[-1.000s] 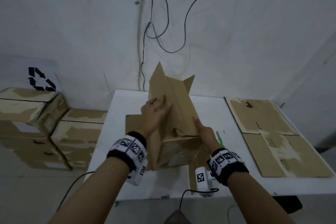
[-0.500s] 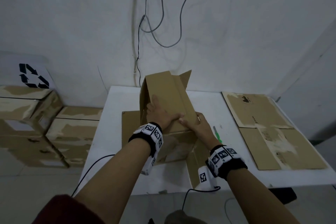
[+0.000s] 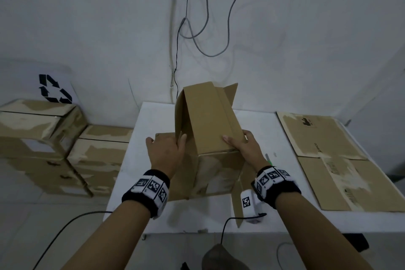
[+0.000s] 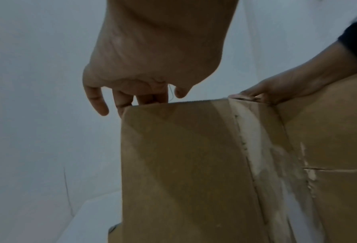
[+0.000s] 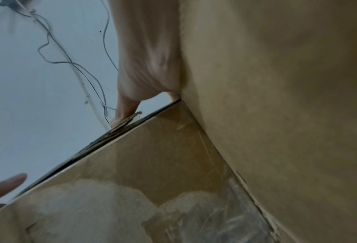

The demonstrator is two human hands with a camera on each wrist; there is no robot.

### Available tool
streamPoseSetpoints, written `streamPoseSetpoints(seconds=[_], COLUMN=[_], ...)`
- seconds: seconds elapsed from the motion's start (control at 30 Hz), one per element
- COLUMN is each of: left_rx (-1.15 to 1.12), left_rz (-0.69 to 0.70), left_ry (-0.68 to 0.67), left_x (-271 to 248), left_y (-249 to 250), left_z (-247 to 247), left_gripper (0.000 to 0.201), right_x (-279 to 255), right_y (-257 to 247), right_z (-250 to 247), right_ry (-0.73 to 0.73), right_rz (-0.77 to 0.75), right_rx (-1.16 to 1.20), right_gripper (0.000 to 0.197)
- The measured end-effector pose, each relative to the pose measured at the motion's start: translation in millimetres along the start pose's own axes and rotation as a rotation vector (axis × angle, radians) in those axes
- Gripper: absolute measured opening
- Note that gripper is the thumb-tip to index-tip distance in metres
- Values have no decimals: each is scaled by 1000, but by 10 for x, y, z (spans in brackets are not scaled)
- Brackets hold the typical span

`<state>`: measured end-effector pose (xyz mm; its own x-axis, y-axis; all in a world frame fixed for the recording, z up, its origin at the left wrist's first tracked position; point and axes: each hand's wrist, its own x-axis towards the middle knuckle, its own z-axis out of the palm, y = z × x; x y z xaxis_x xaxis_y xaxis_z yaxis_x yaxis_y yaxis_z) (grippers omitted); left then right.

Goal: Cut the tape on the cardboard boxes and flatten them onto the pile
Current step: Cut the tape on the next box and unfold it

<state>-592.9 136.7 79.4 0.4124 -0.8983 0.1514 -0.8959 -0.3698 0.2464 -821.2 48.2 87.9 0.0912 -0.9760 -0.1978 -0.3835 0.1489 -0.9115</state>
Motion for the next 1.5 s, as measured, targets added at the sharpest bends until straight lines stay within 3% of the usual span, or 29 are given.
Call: streamPoseSetpoints(seconds=[0.1, 0.2, 0.27, 0.33, 0.47, 0.53, 0.63, 0.67, 0.73, 0.83, 0.9, 1.03, 1.2, 1.33, 1.4, 1.5], left_rx=[-3, -332, -440, -308, -161, -238, -438, -509, -620, -418, -193, -156, -250, -544, -607, -631], left_rz=[-17, -57, -38, 2, -23, -23, -18, -32, -64, -95, -137, -258, -363, -424, -526, -738], left_ry=[-172, -297, -227, -195, -377, -328, -176, -142, -111, -72, -45, -144, -80, -80, -57, 10], left_x=[-136, -283, -312, -271, -67, 57, 187, 233, 331, 486, 584, 761, 833, 863, 845, 790], left_y=[116, 303, 436, 551, 657, 600, 486, 446, 385, 307, 268, 190, 111, 49, 60, 65], left_z=[-88, 3, 43, 24, 44, 109, 288, 367, 486, 666, 794, 1132, 1487, 1763, 1845, 1921], left_gripper=[71, 73, 73, 77, 92, 80, 45, 37, 35, 40, 43, 58, 40, 35, 33, 74], right_x=[26, 60, 110, 139, 228, 310, 449, 499, 642, 905, 1060, 1252, 1370, 1483, 1515, 1440], right_y=[-50, -151, -194, -213, -187, -216, -280, -290, -258, -217, -177, 12, 476, 964, 1208, 1441], right_z=[58, 137, 166, 163, 155, 178, 165, 140, 93, 48, 65, 205, 404, 509, 519, 483], right_ry=[-8, -22, -37, -64, -111, -110, -158, -187, -264, -348, -382, -310, -155, -65, 15, 264], right_rz=[1, -5, -1, -2, -22, -46, -96, -117, -140, -163, -173, -212, -92, 26, 51, 68], right_rx=[-14, -24, -21, -35, -118, -220, -333, -323, -368, -577, -692, -772, -797, -802, -735, -518], right_gripper=[85, 86, 87, 88, 90, 98, 109, 104, 105, 133, 117, 50, 16, 40, 57, 87])
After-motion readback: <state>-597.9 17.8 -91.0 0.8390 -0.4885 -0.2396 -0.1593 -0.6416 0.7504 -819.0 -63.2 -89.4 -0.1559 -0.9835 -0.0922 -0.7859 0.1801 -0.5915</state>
